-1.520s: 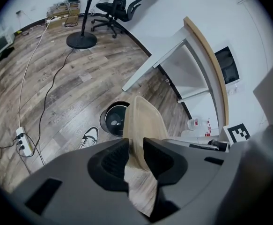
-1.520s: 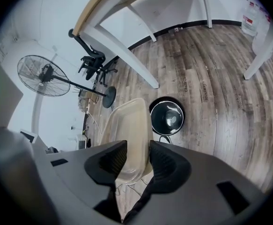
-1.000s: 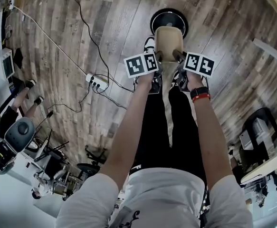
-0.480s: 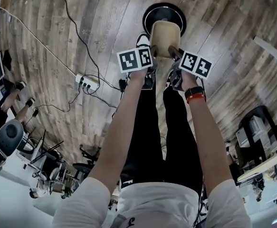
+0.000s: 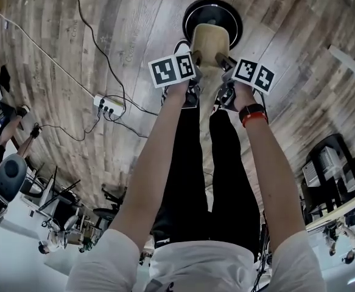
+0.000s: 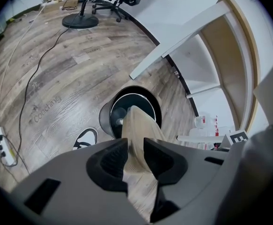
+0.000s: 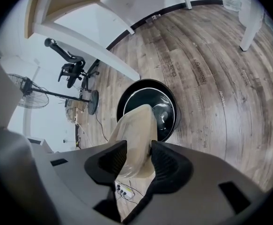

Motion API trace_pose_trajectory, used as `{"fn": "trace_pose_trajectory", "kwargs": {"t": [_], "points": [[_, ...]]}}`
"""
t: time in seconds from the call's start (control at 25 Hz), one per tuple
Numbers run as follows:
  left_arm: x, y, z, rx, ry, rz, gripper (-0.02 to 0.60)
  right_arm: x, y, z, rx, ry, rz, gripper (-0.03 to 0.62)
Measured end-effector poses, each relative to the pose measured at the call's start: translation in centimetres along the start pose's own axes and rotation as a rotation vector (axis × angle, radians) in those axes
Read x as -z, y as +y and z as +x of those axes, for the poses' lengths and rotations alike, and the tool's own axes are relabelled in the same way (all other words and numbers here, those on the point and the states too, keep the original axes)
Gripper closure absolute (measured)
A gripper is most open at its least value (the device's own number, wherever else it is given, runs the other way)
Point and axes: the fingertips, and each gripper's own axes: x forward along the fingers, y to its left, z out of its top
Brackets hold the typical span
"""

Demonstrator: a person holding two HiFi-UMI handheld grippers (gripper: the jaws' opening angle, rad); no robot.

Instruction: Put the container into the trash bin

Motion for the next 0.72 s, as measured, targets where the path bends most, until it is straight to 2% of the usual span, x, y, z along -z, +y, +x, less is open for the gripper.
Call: {"fn": "trace_pose_trajectory", "kwargs": {"t": [0.12,0.36,0.52,0.72], "points": [[-0.4,0.4,0.7,0.002,0.009,0.000,0.465,-0.4,-0.1,0.7,0.008,-0.001,-0.021,0.425],[-0.4,0.5,1.3,0.010,0.034,-0.020,0.457,-0.8,-0.4,1.2,-0.002,-0.019,0.012,0.431],[-0.7,-0.2,1.8,0.046,0.047,0.002,0.428,-2.7,-0.3,0.9,-0.019,-0.085,0.026,0.428],[-0.8,-0.7,1.8,0.079,0.028,-0.026,0.366,-3.3,-0.2,0.5,-0.016,-0.104,0.003,0.407]]}}
